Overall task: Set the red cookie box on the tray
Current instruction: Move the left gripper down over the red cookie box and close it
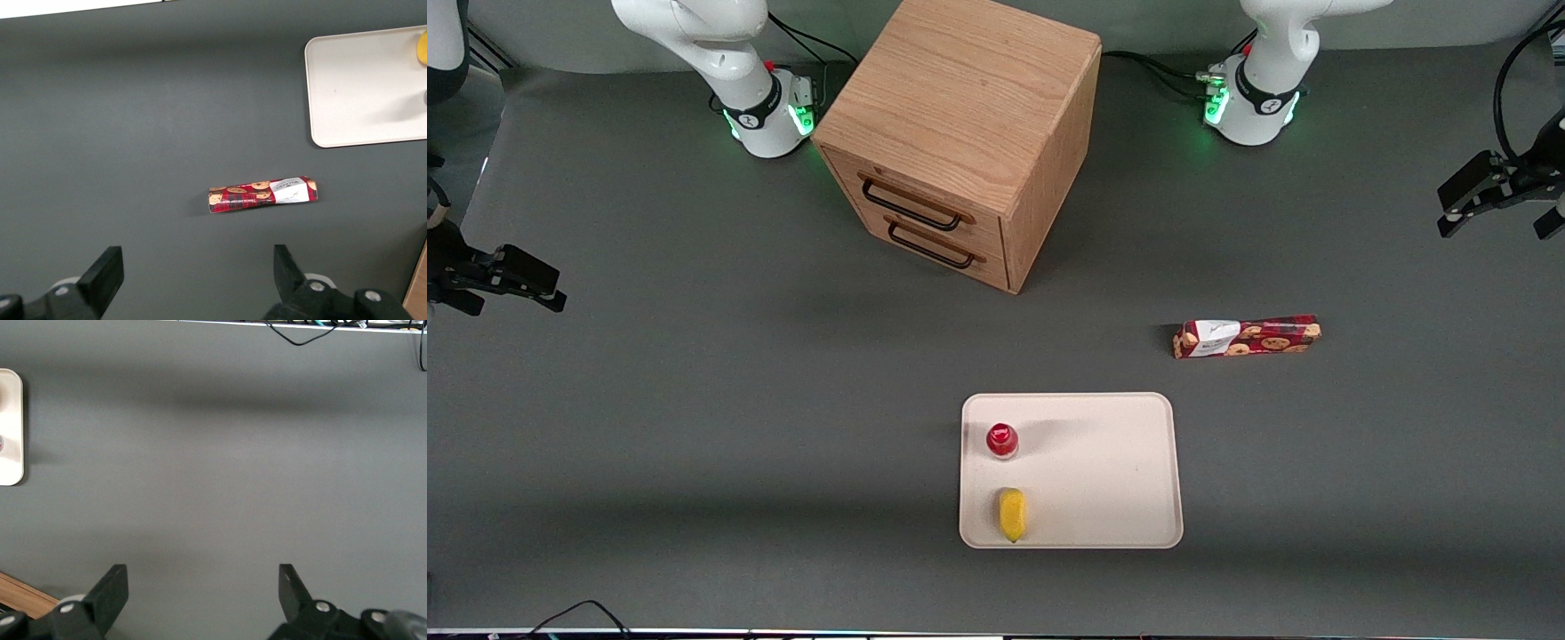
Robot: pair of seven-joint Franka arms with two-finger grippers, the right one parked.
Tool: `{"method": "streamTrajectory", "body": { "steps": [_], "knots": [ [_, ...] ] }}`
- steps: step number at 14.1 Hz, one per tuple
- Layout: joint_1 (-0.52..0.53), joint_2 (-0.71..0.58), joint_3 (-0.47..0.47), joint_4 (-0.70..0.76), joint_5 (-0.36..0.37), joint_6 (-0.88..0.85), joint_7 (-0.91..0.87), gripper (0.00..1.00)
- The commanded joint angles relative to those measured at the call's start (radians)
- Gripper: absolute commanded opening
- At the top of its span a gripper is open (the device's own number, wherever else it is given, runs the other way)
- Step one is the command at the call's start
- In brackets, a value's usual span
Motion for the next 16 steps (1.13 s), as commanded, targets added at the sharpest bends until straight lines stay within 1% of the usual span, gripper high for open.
{"method": "streamTrajectory", "body": {
  "steps": [1, 3, 5, 7, 9, 10, 12, 14, 15, 16],
  "knots": [
    [0.016, 0.001, -0.008, -0.004, -0.004, -0.009, 0.030, 1.00],
    [0.014, 0.004, -0.009, -0.011, -0.001, -0.020, 0.049, 1.00],
    [0.003, 0.036, -0.011, -0.045, 0.000, -0.064, 0.118, 1.00],
    [0.000, 0.058, -0.011, -0.085, 0.003, -0.052, 0.135, 1.00],
    [-0.015, 0.087, -0.011, -0.138, 0.009, -0.037, 0.199, 1.00],
    [-0.017, 0.104, -0.011, -0.168, 0.011, 0.007, 0.238, 1.00],
    [-0.023, 0.104, -0.019, -0.276, 0.011, 0.133, 0.342, 1.00],
    [-0.023, 0.109, -0.038, -0.367, 0.008, 0.254, 0.493, 1.00],
    [-0.023, 0.115, -0.063, -0.402, 0.008, 0.299, 0.570, 1.00],
    [-0.023, 0.124, -0.068, -0.428, 0.008, 0.326, 0.627, 1.00]
  ]
}}
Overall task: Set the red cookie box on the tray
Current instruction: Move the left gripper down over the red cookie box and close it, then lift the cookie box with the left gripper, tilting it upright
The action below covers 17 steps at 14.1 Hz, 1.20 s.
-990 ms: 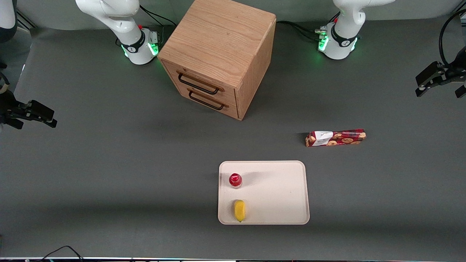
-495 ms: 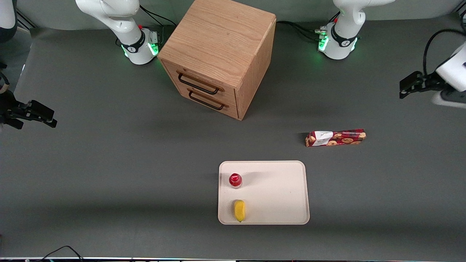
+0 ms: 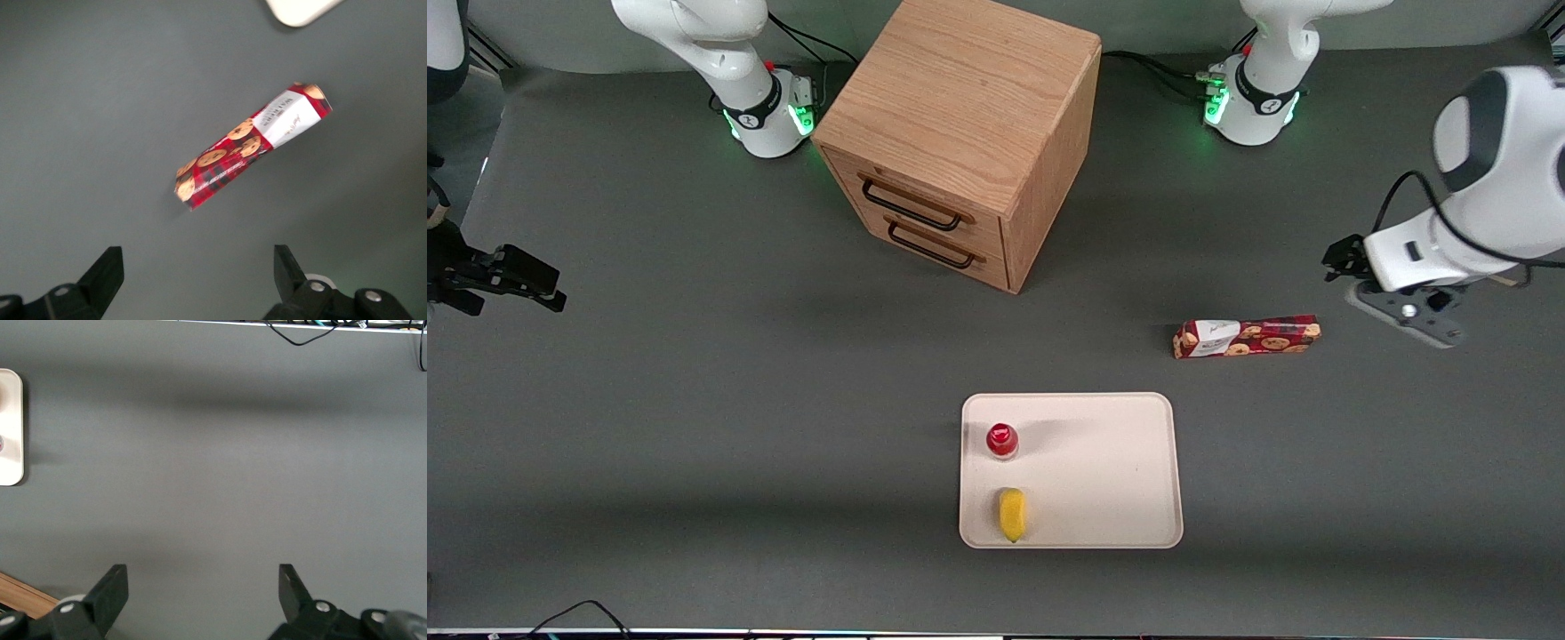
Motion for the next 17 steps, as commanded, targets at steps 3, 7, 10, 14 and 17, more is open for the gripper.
{"method": "streamTrajectory", "body": {
  "steps": [3, 7, 10, 14, 17],
  "knots": [
    [-0.009, 0.003, -0.030, -0.170, 0.007, 0.163, 0.319, 1.00],
    [-0.006, 0.041, -0.046, -0.302, 0.007, 0.370, 0.442, 1.00],
    [-0.018, 0.122, -0.046, -0.329, 0.007, 0.515, 0.494, 1.00],
    [-0.042, 0.199, -0.046, -0.327, 0.009, 0.608, 0.519, 1.00],
    [-0.047, 0.236, -0.046, -0.326, 0.010, 0.666, 0.534, 1.00]
  ]
}}
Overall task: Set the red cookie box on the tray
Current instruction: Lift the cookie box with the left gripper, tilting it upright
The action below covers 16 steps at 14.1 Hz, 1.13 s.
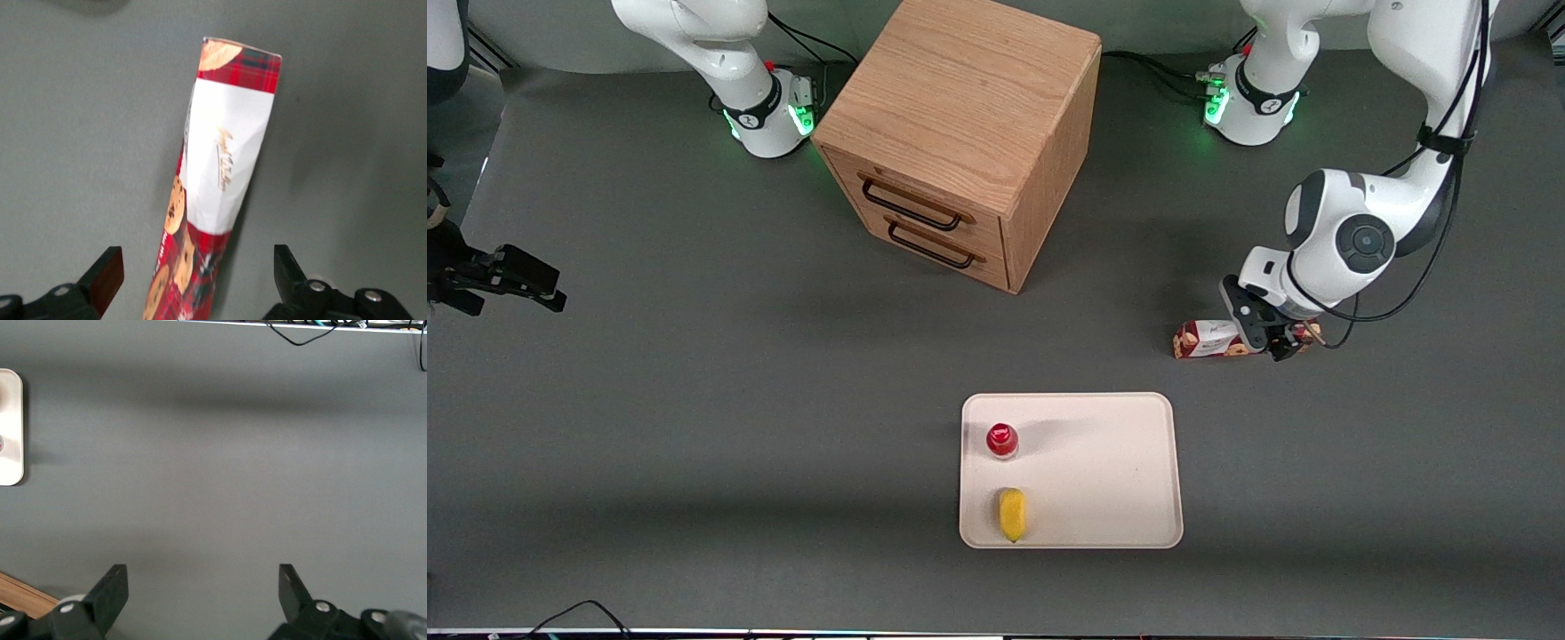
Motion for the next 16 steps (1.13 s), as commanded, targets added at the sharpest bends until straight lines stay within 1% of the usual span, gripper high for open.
{"method": "streamTrajectory", "body": {
  "steps": [1, 3, 4, 5, 7, 8, 12, 15, 16],
  "knots": [
    [-0.010, 0.031, 0.006, 0.002, 0.009, 0.058, 0.030, 1.00],
    [-0.010, 0.046, 0.009, 0.002, 0.008, 0.070, 0.047, 0.98],
    [-0.010, 0.051, 0.009, 0.000, 0.008, 0.070, 0.047, 0.91],
    [-0.010, 0.054, 0.011, 0.000, 0.008, 0.070, 0.047, 0.67],
    [-0.010, 0.054, 0.011, 0.002, 0.008, 0.061, 0.047, 0.06],
    [-0.010, 0.054, 0.012, 0.002, 0.006, 0.058, 0.047, 0.00],
    [-0.007, 0.048, 0.015, 0.006, 0.006, 0.057, 0.047, 0.00],
    [-0.001, 0.030, 0.014, 0.032, -0.010, 0.051, 0.033, 0.00],
    [0.001, 0.023, 0.014, 0.050, -0.048, 0.040, 0.012, 0.00]
  ]
}}
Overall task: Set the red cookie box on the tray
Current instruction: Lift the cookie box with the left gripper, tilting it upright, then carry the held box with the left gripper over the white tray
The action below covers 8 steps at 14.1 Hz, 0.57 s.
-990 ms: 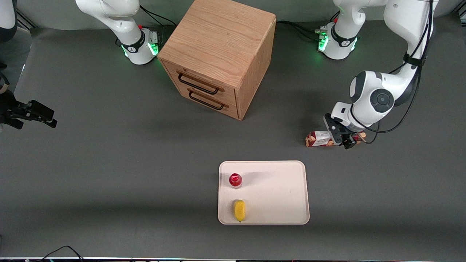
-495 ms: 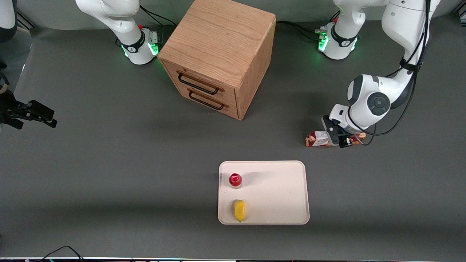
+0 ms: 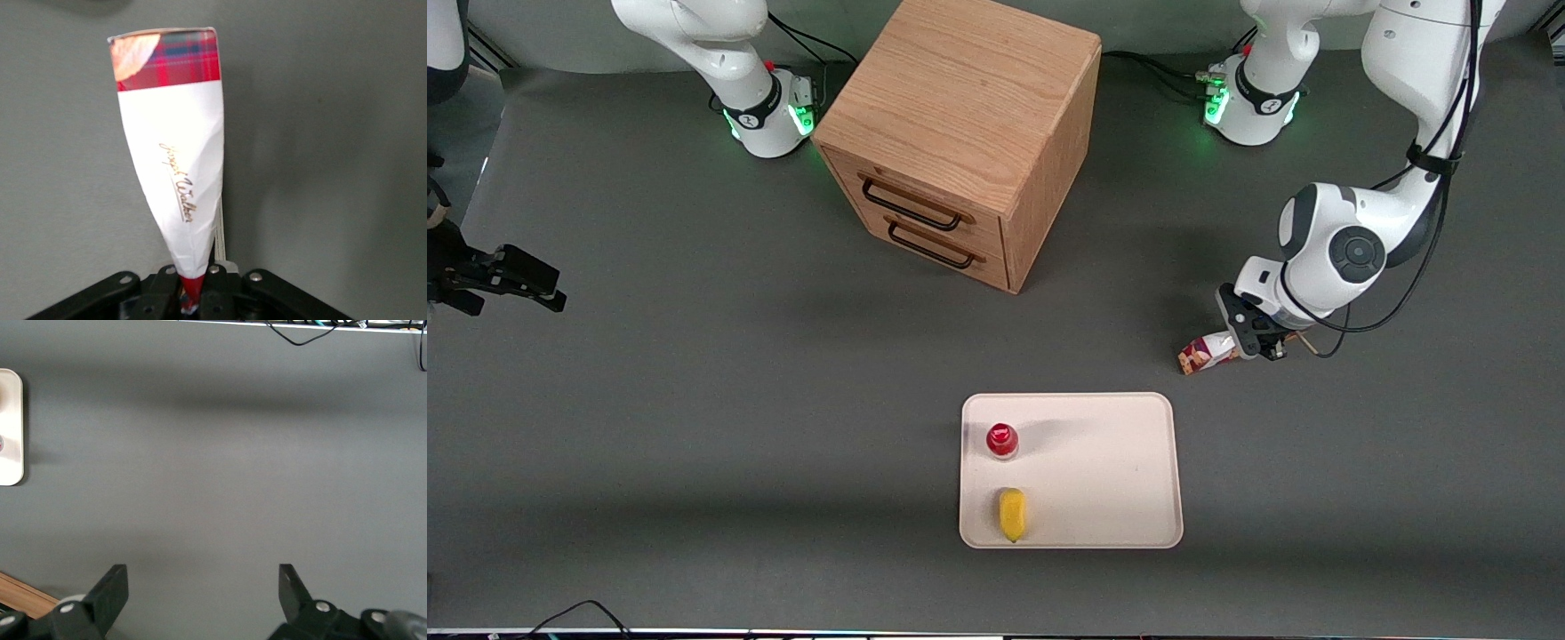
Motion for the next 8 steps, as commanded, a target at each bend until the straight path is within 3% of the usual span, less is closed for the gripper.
{"method": "streamTrajectory", "body": {
  "steps": [1, 3, 8],
  "knots": [
    [-0.001, -0.044, 0.004, 0.059, -0.085, -0.064, -0.031, 0.00],
    [-0.001, -0.052, 0.004, 0.169, -0.167, -0.198, -0.080, 0.00],
    [-0.004, -0.021, 0.007, 0.504, -0.175, -0.522, -0.443, 0.00]
  ]
}}
